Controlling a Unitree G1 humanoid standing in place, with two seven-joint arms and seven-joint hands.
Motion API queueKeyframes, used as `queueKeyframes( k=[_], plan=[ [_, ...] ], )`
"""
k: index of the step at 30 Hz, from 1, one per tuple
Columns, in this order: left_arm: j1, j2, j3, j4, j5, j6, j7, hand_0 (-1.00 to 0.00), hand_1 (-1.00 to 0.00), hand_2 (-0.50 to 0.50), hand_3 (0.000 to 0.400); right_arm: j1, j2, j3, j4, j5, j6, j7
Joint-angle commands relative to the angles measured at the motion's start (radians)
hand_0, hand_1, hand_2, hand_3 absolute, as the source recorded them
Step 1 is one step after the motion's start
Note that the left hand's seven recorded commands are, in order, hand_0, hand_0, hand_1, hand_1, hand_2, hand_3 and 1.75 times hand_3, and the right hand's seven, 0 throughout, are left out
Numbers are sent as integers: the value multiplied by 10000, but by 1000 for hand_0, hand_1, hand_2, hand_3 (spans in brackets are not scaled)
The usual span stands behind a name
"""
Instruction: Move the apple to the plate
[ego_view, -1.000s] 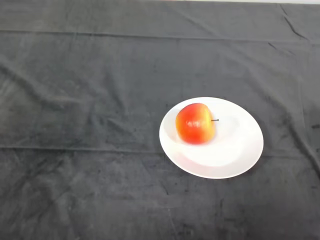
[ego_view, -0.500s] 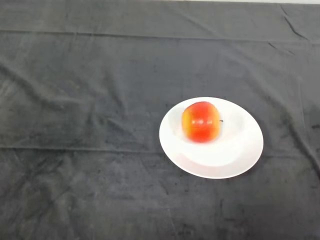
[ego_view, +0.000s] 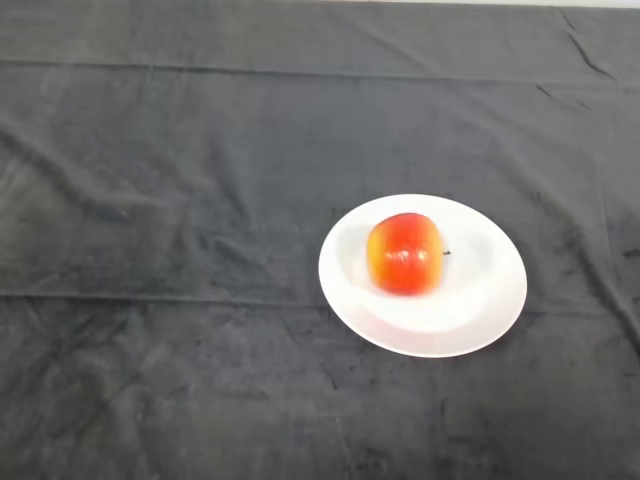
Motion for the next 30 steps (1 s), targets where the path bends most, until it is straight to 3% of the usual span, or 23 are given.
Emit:
queueKeyframes(
  k=[1, 30],
  plan=[
    [-395, -110, 454, 232, 285, 56, -74, 0, 0, 0, 0, -265, -277, -120, -251, 261, -44, 10],
    [-526, -283, 786, 239, 617, 184, -301, 0, 0, 0, 0, -263, -274, -120, -259, 261, -43, 6]
  ],
)
